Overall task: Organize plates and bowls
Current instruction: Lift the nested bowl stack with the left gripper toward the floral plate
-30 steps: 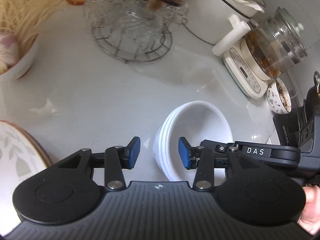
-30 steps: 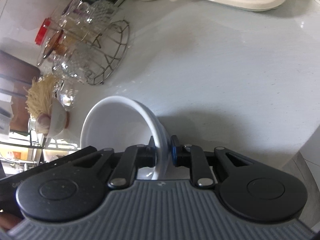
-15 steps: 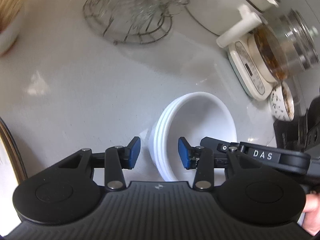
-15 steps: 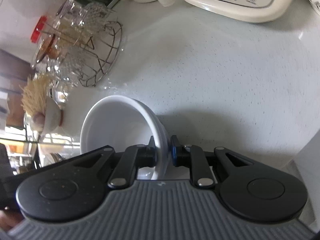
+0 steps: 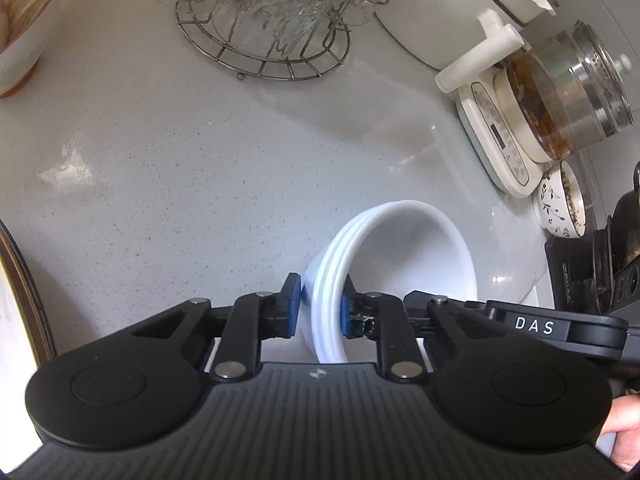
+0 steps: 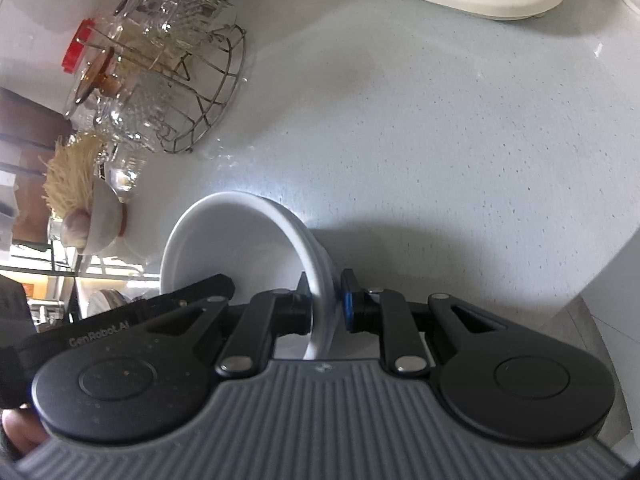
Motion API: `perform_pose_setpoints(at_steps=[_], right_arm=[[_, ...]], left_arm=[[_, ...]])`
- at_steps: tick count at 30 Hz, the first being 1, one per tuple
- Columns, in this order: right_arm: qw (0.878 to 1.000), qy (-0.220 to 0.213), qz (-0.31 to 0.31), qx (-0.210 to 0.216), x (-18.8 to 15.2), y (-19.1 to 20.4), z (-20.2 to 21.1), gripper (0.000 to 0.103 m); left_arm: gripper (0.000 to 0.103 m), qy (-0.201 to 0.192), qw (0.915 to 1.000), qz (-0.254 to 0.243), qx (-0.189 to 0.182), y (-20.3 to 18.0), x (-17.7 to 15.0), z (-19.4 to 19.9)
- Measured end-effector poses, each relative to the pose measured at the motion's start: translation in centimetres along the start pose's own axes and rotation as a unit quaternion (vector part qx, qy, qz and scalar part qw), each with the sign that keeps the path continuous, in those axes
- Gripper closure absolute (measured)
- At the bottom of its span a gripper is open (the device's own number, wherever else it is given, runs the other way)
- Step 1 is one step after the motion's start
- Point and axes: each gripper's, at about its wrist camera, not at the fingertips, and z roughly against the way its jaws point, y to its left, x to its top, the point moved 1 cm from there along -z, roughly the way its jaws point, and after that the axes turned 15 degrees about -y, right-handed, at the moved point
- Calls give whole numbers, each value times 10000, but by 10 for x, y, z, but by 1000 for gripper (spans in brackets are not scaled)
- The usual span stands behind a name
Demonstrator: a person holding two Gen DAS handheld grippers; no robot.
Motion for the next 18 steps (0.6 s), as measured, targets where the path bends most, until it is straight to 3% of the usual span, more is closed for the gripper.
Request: perform_pose_setpoints(at_steps=[8, 18], right_arm=[[9998, -181, -71, -56, -3, 9, 17, 86], [9980, -520, 350, -10, 3, 33, 53, 85]], left_arm=[[81, -39, 9997, -174, -149, -6, 5, 15], [81, -135, 9991, -114, -390, -12, 17, 51]])
